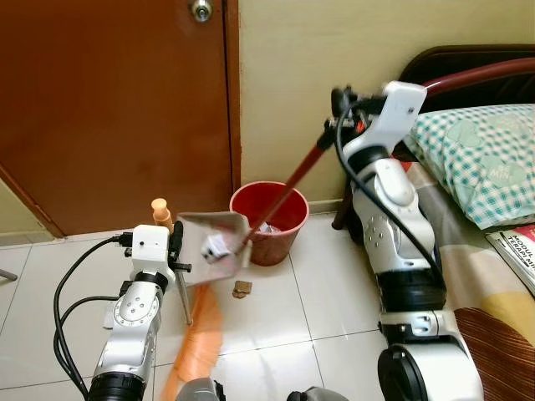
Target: Sweep floor
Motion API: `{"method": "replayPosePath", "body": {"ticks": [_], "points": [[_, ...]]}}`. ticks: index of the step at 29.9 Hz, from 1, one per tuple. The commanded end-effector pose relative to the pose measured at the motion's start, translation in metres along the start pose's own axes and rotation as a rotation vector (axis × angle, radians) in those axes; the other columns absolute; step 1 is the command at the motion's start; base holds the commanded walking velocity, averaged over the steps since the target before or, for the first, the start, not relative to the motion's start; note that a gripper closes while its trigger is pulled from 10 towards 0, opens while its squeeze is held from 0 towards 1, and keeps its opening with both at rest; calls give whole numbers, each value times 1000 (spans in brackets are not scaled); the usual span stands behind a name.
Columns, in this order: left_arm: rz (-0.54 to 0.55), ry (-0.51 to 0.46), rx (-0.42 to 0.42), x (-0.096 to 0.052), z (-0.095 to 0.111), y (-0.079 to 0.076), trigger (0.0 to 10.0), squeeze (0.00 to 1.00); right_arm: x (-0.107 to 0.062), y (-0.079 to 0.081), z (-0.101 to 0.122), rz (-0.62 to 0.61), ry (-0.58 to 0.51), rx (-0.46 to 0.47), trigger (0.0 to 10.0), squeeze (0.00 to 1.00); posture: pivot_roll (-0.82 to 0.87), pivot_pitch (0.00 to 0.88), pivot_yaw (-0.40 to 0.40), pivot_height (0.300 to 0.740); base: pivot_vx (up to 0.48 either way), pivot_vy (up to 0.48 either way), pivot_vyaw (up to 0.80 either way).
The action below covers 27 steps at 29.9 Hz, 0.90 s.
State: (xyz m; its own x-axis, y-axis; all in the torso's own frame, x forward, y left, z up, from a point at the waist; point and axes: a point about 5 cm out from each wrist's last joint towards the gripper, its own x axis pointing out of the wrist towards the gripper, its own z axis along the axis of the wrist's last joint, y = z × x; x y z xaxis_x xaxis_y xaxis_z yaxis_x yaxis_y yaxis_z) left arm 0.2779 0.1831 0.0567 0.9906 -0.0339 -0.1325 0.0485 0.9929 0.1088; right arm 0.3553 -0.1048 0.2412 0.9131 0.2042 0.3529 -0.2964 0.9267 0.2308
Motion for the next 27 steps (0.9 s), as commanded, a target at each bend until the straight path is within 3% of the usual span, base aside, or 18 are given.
{"method": "replayPosePath", "body": {"ticks": [1,9,16,19,21,24,27], "points": [[-7,78,-1,-3,-15,-2,10000,0,8,8,27,41,-114,-10,10000,0,14,6,-36,740,0,0,0],[-13,79,-2,-3,-15,-4,10000,0,23,10,67,58,-291,-145,10000,0,14,12,-36,740,0,0,0],[-16,82,-2,-2,-16,-4,10000,0,24,8,83,68,-380,-305,10000,0,15,17,-35,740,0,0,0],[-23,82,-1,-1,-15,-6,10000,0,19,19,73,156,-404,-470,10000,0,15,17,-35,740,0,0,0],[-24,82,-1,-1,-15,-6,10000,0,17,20,69,170,-401,-491,10000,0,15,17,-35,740,0,0,0],[-26,80,-1,-1,-14,-6,10000,0,9,27,41,249,-362,-626,10000,0,12,24,-34,740,0,0,0],[-25,80,-1,-1,-14,-7,10000,0,3,32,25,295,-341,-678,10000,0,16,26,-35,740,0,0,0]]}}
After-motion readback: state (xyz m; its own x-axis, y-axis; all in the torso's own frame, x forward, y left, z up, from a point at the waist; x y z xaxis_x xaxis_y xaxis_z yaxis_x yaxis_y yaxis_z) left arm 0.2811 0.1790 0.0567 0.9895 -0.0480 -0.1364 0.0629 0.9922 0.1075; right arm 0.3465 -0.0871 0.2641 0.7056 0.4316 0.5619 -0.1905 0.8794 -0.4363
